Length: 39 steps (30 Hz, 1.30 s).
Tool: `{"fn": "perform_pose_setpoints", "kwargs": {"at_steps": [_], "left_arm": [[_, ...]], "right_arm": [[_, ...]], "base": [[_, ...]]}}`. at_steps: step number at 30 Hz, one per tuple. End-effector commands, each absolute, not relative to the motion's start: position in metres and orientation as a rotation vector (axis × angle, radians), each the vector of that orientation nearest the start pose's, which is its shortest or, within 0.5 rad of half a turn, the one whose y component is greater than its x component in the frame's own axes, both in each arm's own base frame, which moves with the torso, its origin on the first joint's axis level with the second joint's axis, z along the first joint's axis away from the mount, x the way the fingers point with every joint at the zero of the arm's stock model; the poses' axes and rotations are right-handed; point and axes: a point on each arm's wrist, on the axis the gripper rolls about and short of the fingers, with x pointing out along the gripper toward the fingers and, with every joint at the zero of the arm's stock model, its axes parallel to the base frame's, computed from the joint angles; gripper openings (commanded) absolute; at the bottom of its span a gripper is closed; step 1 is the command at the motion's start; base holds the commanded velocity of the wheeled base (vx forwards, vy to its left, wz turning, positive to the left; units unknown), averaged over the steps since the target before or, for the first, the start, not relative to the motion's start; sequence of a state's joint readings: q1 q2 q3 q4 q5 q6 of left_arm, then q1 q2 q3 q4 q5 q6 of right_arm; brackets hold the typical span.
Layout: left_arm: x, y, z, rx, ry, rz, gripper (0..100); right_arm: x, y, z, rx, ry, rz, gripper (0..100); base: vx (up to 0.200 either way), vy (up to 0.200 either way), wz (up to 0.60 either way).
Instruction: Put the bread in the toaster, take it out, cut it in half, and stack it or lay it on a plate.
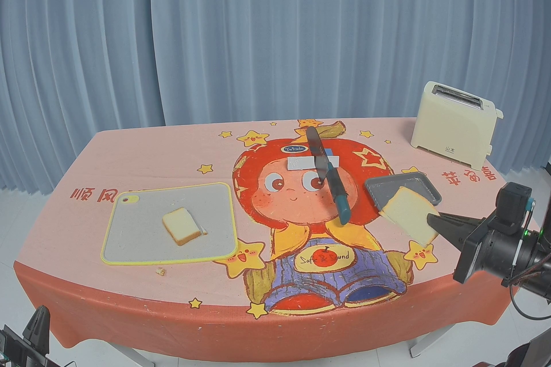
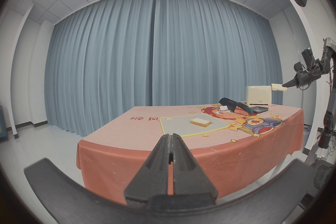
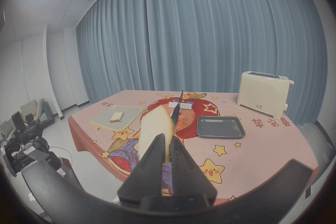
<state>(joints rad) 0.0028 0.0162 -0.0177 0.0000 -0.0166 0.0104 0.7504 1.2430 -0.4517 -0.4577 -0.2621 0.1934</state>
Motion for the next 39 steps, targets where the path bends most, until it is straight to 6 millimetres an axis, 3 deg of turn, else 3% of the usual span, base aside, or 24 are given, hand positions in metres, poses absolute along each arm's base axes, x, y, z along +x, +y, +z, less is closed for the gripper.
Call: {"fn": "perform_pose_setpoints", "kwargs": {"at_steps": [1,18,27,39], "left_arm": [[-0.023,0.000,0.075,0.011,0.000,-0.014,0],[-0.023,0.000,0.075,0.011,0.000,-0.014,0],[-0.023,0.000,0.075,0.011,0.000,-0.014,0],[-0.023,0.000,0.075,0.012,0.000,-0.014,0]], "right_arm": [[0.135,0.118,0.177,0.017,0.353,0.449,0],[0.135,0.117,0.175,0.013,0.357,0.437,0],[0.150,0.112,0.170,0.017,0.384,0.360,0],[0.151,0.112,0.169,0.022,0.392,0.354,0]], "base": [[0.000,0.000,0.00],[0.000,0.000,0.00],[0.000,0.000,0.00],[0.000,0.000,0.00]]}}
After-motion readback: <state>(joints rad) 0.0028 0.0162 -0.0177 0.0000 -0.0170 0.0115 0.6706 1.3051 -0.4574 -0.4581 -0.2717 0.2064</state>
